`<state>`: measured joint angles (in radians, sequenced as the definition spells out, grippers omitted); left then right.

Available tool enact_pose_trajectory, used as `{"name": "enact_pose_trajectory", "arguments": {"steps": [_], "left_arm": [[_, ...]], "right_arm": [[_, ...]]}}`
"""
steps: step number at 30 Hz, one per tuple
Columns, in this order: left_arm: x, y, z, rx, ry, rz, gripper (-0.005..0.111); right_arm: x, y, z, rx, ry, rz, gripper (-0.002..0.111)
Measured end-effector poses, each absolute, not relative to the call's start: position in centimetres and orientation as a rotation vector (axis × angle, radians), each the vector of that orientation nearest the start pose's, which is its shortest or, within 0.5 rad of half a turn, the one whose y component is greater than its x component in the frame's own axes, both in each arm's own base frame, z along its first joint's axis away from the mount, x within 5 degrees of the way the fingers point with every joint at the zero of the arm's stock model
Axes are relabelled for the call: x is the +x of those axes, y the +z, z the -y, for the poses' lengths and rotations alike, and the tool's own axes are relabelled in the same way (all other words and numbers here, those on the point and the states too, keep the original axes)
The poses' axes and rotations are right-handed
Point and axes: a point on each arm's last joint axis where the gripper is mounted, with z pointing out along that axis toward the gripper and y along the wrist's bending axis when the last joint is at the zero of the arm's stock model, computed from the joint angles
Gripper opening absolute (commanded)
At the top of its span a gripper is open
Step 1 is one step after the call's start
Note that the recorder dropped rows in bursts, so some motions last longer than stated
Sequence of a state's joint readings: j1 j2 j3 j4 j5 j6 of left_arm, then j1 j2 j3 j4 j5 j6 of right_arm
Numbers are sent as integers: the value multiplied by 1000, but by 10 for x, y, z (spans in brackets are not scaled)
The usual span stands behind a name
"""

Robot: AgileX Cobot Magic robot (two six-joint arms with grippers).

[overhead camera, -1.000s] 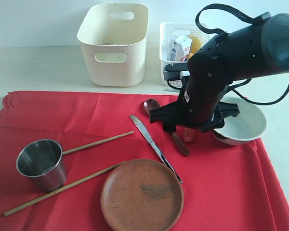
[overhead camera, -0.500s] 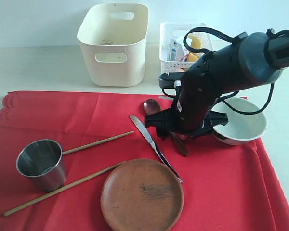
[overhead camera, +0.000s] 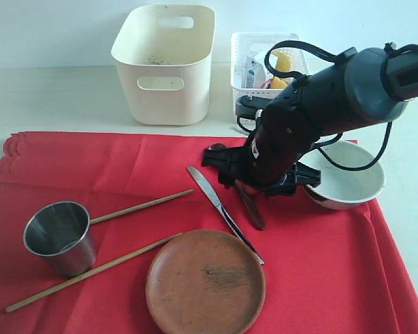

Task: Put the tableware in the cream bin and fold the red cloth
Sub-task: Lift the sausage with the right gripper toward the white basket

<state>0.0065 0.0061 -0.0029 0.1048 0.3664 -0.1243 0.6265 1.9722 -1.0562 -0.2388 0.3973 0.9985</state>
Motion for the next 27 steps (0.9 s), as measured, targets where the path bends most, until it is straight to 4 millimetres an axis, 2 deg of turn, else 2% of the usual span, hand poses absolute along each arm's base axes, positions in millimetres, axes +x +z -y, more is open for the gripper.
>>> {"name": "enact_pose_trajectory", "arguments": {"steps": [7,18,20,27], "left_arm": [[53,181,-4,-57,21,-1850,0],[53,181,-4,-57,21,-1850,0],[53,181,-4,-57,21,-1850,0],[53,181,-4,-57,21,-1850,0]], "right_arm": [[299,113,-206,318,244,-2785,64],[300,113,-204,670,273,-2728,63],[300,113,-203,724,268,-2717,58],[299,113,-202,806,249,-2706,29]]}}
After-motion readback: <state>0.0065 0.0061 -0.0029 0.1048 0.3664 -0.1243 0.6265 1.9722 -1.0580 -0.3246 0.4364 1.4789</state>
